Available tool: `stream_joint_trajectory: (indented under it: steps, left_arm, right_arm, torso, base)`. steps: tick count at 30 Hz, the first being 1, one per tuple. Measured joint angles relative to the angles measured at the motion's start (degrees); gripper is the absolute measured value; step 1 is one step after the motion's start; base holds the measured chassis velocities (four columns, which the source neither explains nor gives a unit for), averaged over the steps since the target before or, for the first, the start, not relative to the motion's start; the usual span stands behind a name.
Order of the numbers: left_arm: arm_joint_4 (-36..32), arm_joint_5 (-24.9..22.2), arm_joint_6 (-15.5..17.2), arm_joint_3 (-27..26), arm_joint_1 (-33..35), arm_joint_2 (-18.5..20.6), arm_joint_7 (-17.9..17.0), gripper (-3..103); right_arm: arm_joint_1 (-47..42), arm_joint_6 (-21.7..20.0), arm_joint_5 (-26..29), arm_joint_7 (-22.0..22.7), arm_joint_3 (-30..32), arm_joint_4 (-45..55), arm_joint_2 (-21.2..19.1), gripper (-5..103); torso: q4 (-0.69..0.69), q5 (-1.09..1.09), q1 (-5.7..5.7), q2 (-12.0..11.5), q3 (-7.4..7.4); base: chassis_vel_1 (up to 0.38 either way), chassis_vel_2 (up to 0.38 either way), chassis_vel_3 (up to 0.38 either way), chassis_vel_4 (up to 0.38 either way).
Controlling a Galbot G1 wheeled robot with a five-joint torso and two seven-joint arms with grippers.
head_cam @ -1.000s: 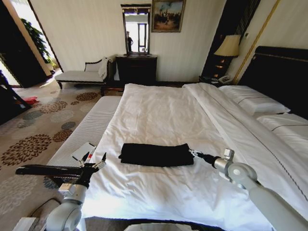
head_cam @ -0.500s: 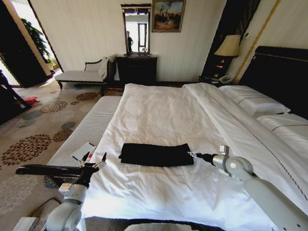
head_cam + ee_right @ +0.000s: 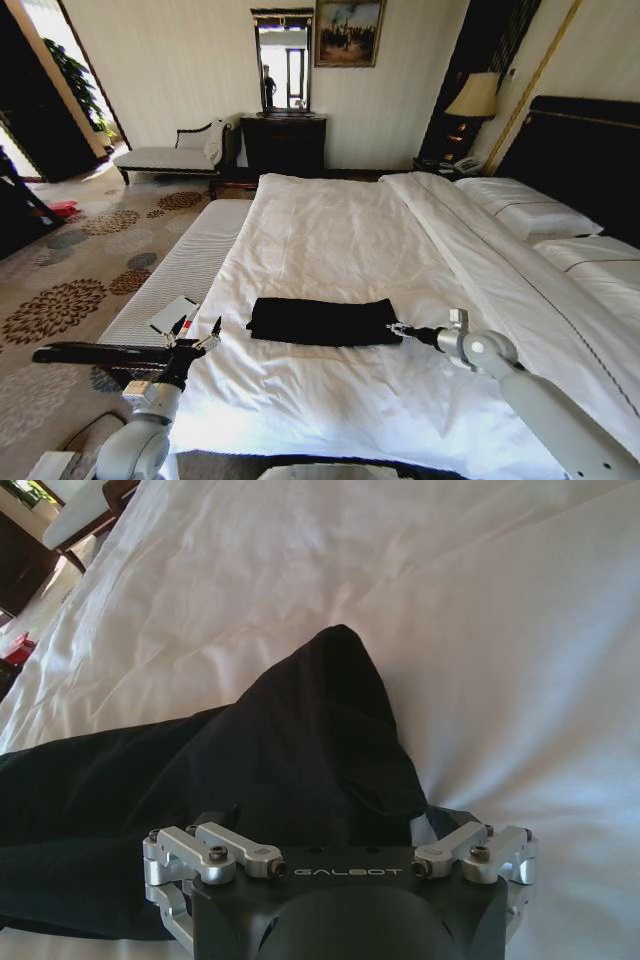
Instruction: Fold the clothes on the bed.
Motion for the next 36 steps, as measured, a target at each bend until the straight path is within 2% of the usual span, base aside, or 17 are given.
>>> stream_joint_trajectory:
  steps: [16, 18, 20, 23, 27, 29, 31, 32, 33, 35, 36]
  left_arm:
    - [0.0, 0.0, 0.0, 0.0, 0.0, 0.0, 0.0, 100]
    - [0.0, 0.0, 0.0, 0.0, 0.0, 0.0, 0.0, 100]
    - [0.0, 0.0, 0.0, 0.0, 0.0, 0.0, 0.0, 100]
    - [0.0, 0.0, 0.0, 0.0, 0.0, 0.0, 0.0, 100]
    - [0.0, 0.0, 0.0, 0.0, 0.0, 0.0, 0.0, 100]
    - [0.0, 0.0, 0.0, 0.0, 0.0, 0.0, 0.0, 100]
    - [0.0, 0.0, 0.0, 0.0, 0.0, 0.0, 0.0, 100]
    - [0.0, 0.0, 0.0, 0.0, 0.0, 0.0, 0.0, 100]
    - [0.0, 0.0, 0.0, 0.0, 0.0, 0.0, 0.0, 100]
    - [0.0, 0.0, 0.0, 0.0, 0.0, 0.0, 0.0, 100]
    - [0.0, 0.0, 0.0, 0.0, 0.0, 0.0, 0.0, 100]
  right_arm:
    - [2.3, -0.2, -0.8, 0.1, -3.5, -1.1, 1.6, 100]
    - [2.4, -0.3, -0.9, 0.1, -3.6, -1.1, 1.7, 103]
    - [2.4, -0.3, -1.2, 0.1, -3.6, -1.0, 1.8, 94]
    - [2.3, -0.3, -1.5, 0.2, -3.6, -0.9, 1.8, 89]
    - [1.7, -0.3, -1.9, 0.3, -3.2, -0.8, 1.9, 68]
    - [1.7, -0.3, -1.9, 0.3, -3.2, -0.8, 1.9, 68]
    - [1.5, -0.2, -1.7, 0.5, -2.9, -0.6, 2.0, 57]
    - [1.5, -0.2, -1.6, 0.6, -2.9, -0.5, 2.1, 57]
    - [1.4, -0.2, -1.6, 0.7, -2.8, -0.4, 2.2, 45]
    - [1.3, -0.2, -1.6, 0.7, -2.8, -0.4, 2.3, 45]
    - [1.3, -0.2, -1.6, 0.8, -2.8, -0.3, 2.3, 41]
  torso:
    - [0.00, 0.00, 0.00, 0.0, 0.00]
    - [0.00, 0.00, 0.00, 0.0, 0.00]
    - [0.00, 0.01, 0.00, 0.0, 0.00]
    - [0.00, 0.00, -0.01, 0.0, 0.00]
    - [0.00, 0.00, 0.00, 0.0, 0.00]
    - [0.00, 0.01, 0.00, 0.0, 0.00]
    - [0.00, 0.01, 0.00, 0.0, 0.00]
    - [0.00, 0.01, 0.00, 0.0, 0.00]
    - [0.00, 0.01, 0.00, 0.0, 0.00]
    - [0.00, 0.01, 0.00, 0.0, 0.00]
    - [0.00, 0.01, 0.00, 0.0, 0.00]
  base:
    - [0.000, 0.000, 0.000, 0.000]
    - [0.000, 0.000, 0.000, 0.000]
    - [0.000, 0.000, 0.000, 0.000]
    - [0.000, 0.000, 0.000, 0.000]
    - [0.000, 0.000, 0.000, 0.000]
    - [0.000, 0.000, 0.000, 0.000]
    - [0.000, 0.000, 0.000, 0.000]
    - [0.000, 0.000, 0.000, 0.000]
    - [0.000, 0.000, 0.000, 0.000]
    - [0.000, 0.000, 0.000, 0.000]
    - [0.000, 0.000, 0.000, 0.000]
